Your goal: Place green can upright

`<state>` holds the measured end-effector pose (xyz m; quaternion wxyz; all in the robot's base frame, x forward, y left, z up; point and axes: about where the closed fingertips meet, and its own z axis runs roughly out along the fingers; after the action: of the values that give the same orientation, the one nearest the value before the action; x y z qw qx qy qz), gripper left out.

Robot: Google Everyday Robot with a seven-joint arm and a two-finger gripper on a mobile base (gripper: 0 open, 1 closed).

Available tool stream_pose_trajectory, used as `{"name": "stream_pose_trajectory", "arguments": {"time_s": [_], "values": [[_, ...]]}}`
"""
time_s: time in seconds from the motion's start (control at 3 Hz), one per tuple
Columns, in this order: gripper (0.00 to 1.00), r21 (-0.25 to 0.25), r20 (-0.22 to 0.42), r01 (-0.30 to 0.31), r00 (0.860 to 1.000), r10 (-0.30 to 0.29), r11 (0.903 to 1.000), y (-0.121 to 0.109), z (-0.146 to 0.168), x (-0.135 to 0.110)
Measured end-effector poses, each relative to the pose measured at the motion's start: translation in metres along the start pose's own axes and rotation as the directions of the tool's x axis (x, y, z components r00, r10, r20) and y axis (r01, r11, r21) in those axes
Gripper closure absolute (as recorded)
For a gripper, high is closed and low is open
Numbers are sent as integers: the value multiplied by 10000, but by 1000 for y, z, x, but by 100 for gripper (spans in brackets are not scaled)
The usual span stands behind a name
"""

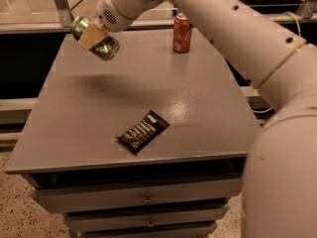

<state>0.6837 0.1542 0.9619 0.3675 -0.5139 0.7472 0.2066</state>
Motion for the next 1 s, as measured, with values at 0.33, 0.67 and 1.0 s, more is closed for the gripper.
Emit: {"name": "stream_pose_trajectory", "arguments": {"time_s": [0.33,0.67,1.0], "values": [[100,-1182,2934,155,9558,200,9929,8,-36,5],[100,-1545,4357,721,9001,25,9854,8,-61,13],[100,-1365,5077,1830,8568,-899,9736,13,-74,36]]}}
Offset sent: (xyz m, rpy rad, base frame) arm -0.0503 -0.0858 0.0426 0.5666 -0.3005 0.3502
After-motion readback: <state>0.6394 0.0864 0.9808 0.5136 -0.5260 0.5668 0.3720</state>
